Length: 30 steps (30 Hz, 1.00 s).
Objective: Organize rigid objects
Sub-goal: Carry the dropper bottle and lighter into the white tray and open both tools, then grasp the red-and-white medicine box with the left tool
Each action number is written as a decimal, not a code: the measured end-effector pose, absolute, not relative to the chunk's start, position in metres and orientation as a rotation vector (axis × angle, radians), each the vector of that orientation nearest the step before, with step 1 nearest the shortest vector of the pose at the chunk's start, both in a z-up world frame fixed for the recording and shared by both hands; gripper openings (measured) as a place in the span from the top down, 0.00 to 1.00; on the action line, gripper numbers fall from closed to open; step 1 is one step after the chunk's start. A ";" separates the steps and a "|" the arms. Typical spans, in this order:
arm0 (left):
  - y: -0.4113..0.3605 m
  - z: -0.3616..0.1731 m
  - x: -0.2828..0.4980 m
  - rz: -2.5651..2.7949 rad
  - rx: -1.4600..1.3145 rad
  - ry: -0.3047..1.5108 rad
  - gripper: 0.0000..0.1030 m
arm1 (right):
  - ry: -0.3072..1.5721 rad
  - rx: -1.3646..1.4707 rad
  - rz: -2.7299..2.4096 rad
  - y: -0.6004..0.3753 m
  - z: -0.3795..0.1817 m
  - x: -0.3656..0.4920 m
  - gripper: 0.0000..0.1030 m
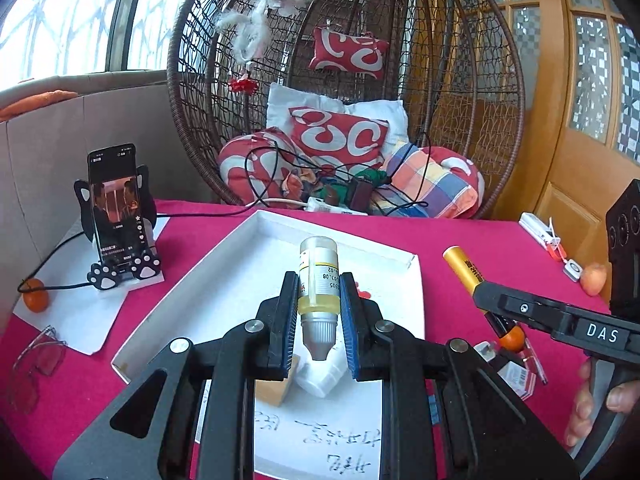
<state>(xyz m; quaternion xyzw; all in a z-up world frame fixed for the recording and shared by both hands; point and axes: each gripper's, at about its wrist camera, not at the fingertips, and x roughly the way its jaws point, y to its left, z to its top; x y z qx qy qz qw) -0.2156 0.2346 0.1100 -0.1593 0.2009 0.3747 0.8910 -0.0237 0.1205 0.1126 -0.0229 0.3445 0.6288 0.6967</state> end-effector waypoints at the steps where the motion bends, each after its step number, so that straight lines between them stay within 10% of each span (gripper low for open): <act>1: 0.238 0.106 -0.214 0.794 -0.320 0.432 0.81 | 0.766 -0.064 1.402 0.125 0.111 -0.025 0.78; 21: 0.288 0.060 -0.187 0.883 -0.365 0.600 0.81 | 0.797 -0.141 1.367 0.177 0.080 -0.036 0.77; 23: 0.286 0.060 -0.185 0.879 -0.361 0.594 0.51 | 0.772 -0.140 1.341 0.168 0.081 -0.035 0.71; 25: 0.284 0.062 -0.186 0.876 -0.362 0.572 0.03 | 0.763 -0.122 1.311 0.157 0.082 -0.032 0.33; 26: 0.281 0.064 -0.187 0.876 -0.355 0.550 0.00 | 0.756 -0.104 1.304 0.151 0.082 -0.030 0.09; 30: 0.272 0.071 -0.188 0.889 -0.347 0.512 0.00 | 0.676 -0.041 1.280 0.119 0.094 -0.021 0.00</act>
